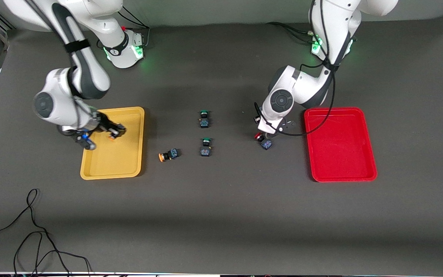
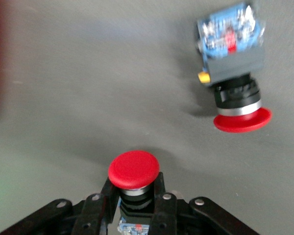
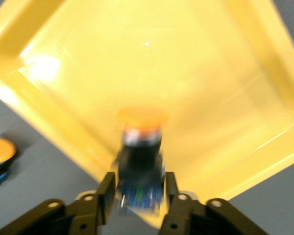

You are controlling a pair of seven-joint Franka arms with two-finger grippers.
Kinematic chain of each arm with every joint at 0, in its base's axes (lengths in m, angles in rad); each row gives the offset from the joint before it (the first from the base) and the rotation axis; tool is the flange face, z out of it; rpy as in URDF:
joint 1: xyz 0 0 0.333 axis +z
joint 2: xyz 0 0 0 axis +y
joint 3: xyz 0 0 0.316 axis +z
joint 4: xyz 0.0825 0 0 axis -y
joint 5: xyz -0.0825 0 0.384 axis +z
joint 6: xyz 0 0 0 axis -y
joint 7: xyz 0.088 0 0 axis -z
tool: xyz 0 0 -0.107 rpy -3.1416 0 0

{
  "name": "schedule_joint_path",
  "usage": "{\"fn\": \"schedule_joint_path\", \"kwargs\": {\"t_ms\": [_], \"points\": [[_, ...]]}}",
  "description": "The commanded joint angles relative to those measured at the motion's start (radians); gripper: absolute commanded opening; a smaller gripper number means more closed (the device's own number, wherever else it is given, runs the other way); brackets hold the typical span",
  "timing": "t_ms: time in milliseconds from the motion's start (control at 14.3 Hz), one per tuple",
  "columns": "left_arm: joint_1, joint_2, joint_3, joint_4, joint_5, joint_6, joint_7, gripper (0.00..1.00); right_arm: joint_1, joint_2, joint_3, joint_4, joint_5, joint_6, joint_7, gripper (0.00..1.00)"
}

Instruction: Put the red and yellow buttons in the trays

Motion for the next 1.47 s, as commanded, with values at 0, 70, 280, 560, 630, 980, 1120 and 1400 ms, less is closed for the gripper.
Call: {"fn": "schedule_joint_path", "kwargs": {"t_ms": [0,70,280,560,630,980,1120,1400], "points": [[0.155,-0.090,0.003,0.169,0.000,-0.382,0.112,0.00,0.032,0.013,0.024,0.006,0.038,0.021,0.020,1.00],[0.225,-0.096,0.004,0.240,0.006,-0.502,0.175,0.00,0.038,0.013,0.068,0.010,0.044,0.025,0.090,1.00],[0.422,-0.092,0.004,0.285,0.077,-0.617,0.463,0.00,0.037,0.086,0.203,0.105,0.045,0.089,0.355,1.00],[0.520,-0.089,0.004,0.127,0.126,-0.463,0.585,0.00,0.040,0.297,0.279,0.260,0.038,0.178,0.567,1.00],[0.522,-0.095,0.006,0.066,0.135,-0.392,0.585,0.00,0.041,0.327,0.280,0.267,0.036,0.218,0.577,1.00],[0.539,-0.087,0.006,-0.143,0.161,-0.079,0.593,0.00,0.052,0.394,0.280,0.267,0.029,0.320,0.580,1.00],[0.551,-0.070,0.007,-0.139,0.161,-0.065,0.596,0.28,0.052,0.401,0.280,0.268,0.029,0.341,0.578,0.96],[0.547,-0.087,0.003,-0.035,0.161,-0.196,0.578,1.00,0.050,0.407,0.279,0.288,0.027,0.341,0.571,0.76]]}}
